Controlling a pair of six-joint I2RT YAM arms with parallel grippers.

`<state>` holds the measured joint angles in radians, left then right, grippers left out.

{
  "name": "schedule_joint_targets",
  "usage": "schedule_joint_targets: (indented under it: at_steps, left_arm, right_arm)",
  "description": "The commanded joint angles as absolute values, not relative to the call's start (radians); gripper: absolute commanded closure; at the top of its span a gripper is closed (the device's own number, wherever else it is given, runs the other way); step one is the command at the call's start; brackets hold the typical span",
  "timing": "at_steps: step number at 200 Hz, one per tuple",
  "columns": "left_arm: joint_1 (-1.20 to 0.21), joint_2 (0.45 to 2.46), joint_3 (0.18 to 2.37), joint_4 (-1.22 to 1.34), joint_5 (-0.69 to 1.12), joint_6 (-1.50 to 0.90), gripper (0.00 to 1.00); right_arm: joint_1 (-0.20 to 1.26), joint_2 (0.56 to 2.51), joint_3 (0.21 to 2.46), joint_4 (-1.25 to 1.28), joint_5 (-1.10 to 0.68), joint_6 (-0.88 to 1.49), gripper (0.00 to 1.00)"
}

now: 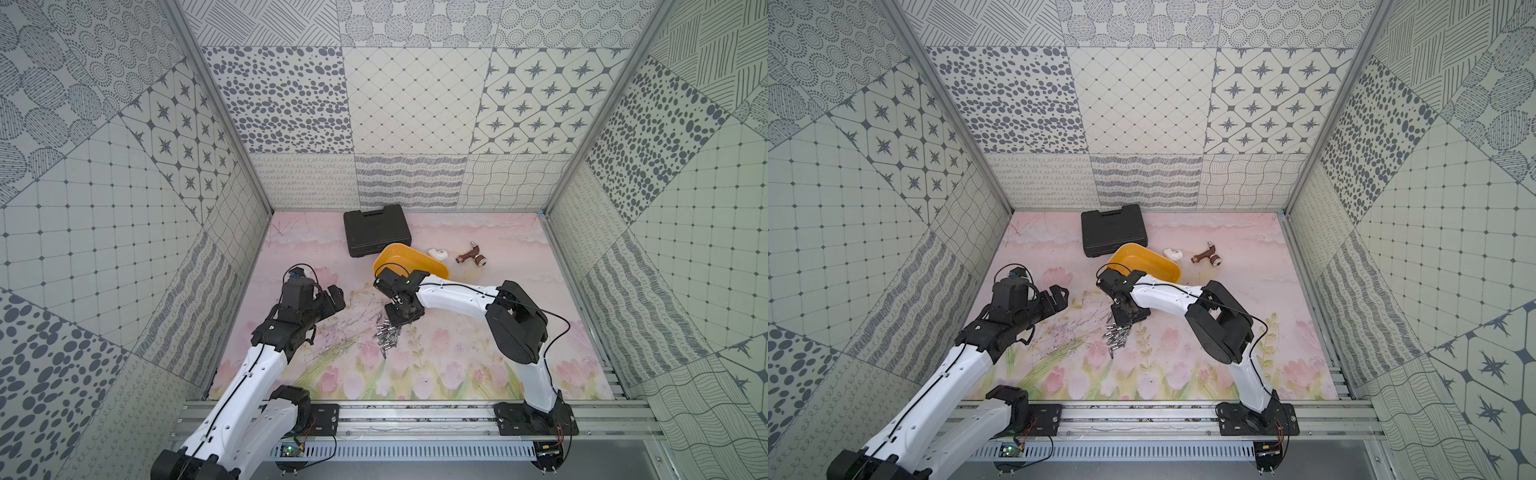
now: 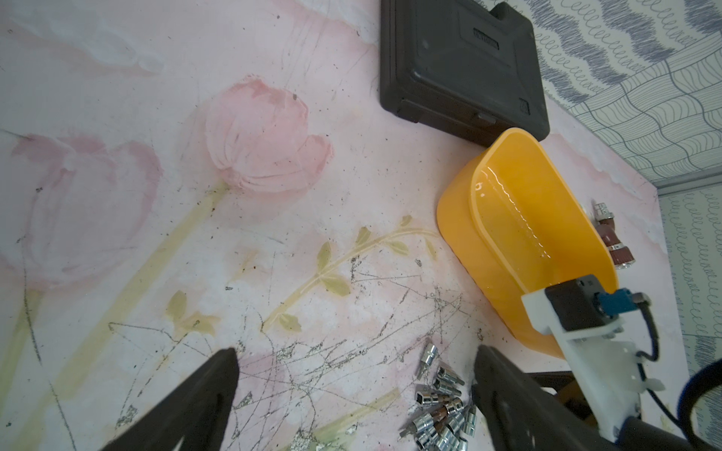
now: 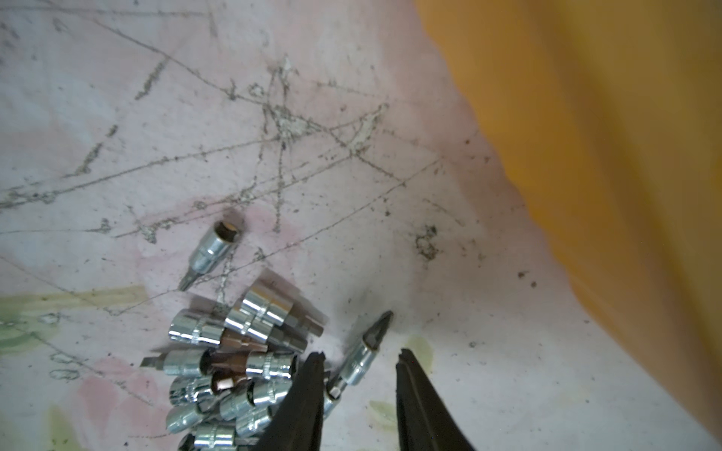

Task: Put the bit on the desktop into the storage box
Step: Pick up the screwdriver bit from the center of the board.

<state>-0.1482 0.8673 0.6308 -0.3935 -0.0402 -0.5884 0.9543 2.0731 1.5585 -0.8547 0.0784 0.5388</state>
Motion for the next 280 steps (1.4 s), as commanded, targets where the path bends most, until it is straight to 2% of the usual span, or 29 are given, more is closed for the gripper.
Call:
schedule_joint_targets:
  at_steps: [1,175,280]
  left_arm:
    - [-0.145,0.869,0.629,-0.395,-0.042,-0.561,0.01]
    - [-0.144,0.870,0.624,-0.399,-0.040,-0.568,0.01]
    - [-0.144,0.864,0.626,-0.404,-0.038,-0.570,0.01]
  right_arm:
    - [0.954,2.091,1.566,-0.836,0.080,0.537,0.67]
    - [0.953,2.133,1.534,-0.823,0.071,0.547,0.75]
    - [0.946,2.128,1.528,-0.817,0.076,0.548,0.87]
